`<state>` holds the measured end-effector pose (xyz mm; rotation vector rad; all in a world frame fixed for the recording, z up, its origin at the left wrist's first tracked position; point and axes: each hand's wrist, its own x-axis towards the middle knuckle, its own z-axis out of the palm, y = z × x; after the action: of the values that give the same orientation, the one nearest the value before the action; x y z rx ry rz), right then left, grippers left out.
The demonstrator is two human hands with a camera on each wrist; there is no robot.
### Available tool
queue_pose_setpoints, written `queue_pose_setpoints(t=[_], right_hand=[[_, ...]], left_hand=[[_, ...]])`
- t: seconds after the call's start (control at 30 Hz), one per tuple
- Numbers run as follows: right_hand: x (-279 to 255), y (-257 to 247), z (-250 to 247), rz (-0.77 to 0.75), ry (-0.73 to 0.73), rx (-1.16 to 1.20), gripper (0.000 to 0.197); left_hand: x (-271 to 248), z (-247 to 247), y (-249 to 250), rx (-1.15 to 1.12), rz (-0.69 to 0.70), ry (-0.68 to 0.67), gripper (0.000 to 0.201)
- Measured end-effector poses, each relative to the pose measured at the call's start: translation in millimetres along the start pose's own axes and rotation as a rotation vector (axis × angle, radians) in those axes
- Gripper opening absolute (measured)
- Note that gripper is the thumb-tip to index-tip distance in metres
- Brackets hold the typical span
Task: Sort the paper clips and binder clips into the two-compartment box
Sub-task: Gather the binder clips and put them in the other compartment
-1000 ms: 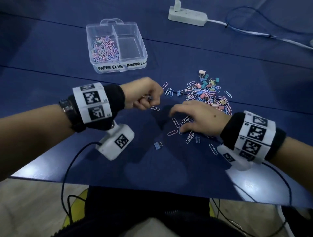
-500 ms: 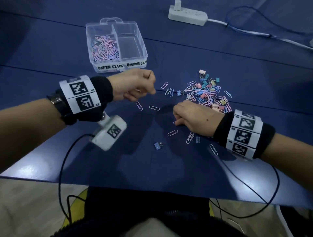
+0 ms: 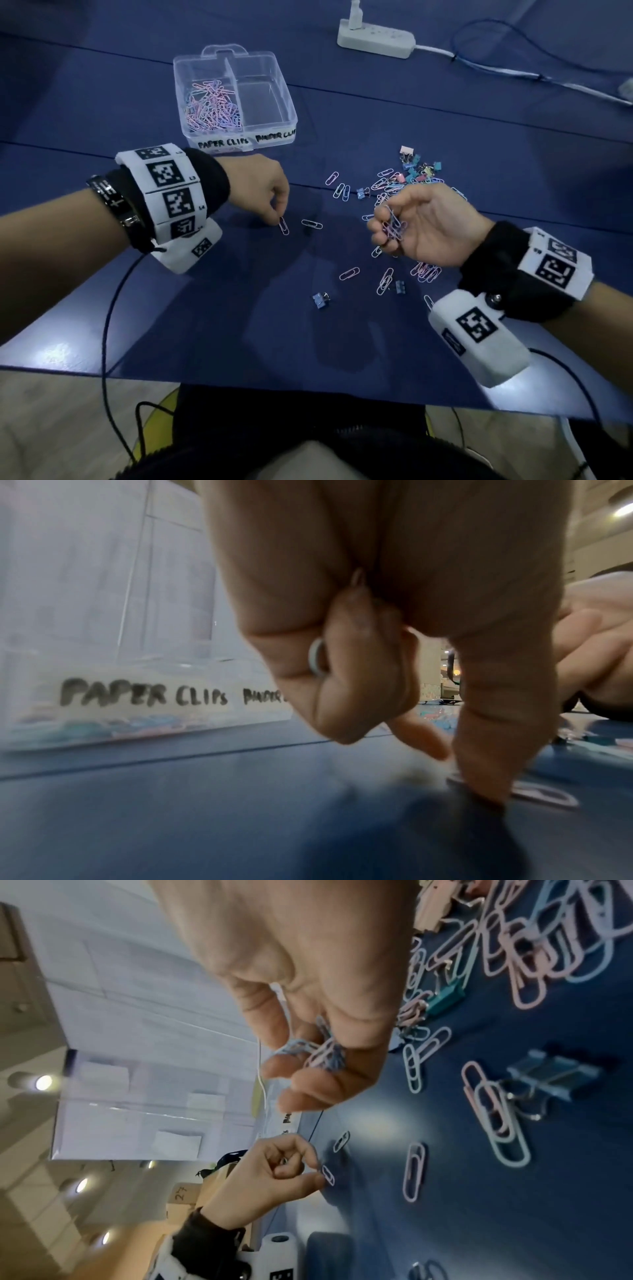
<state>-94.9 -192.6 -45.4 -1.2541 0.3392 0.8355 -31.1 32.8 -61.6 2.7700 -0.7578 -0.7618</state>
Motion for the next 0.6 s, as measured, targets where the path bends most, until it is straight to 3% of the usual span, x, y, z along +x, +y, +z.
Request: queue_pose_setpoints(t=[0.13, 0.33, 0.5, 0.6], right_hand=[[5, 10, 4, -0.014, 0.020, -0.280, 0.025], [8, 26, 20, -0.159, 0.115, -1.041, 0.028], [3, 25, 22, -0.251, 0.168, -1.118, 0.037], [-3, 26, 22, -0.296, 0.212, -1.274, 0.030]], left_hand=[[1, 6, 4, -0.131, 0.031, -0.026, 0.033], [7, 6, 11, -0.054, 0.052, -0.011, 0.008], [7, 11, 12, -0.163, 0.046, 0.001, 0.025], [8, 10, 19, -0.154, 0.063, 0.013, 0.030]])
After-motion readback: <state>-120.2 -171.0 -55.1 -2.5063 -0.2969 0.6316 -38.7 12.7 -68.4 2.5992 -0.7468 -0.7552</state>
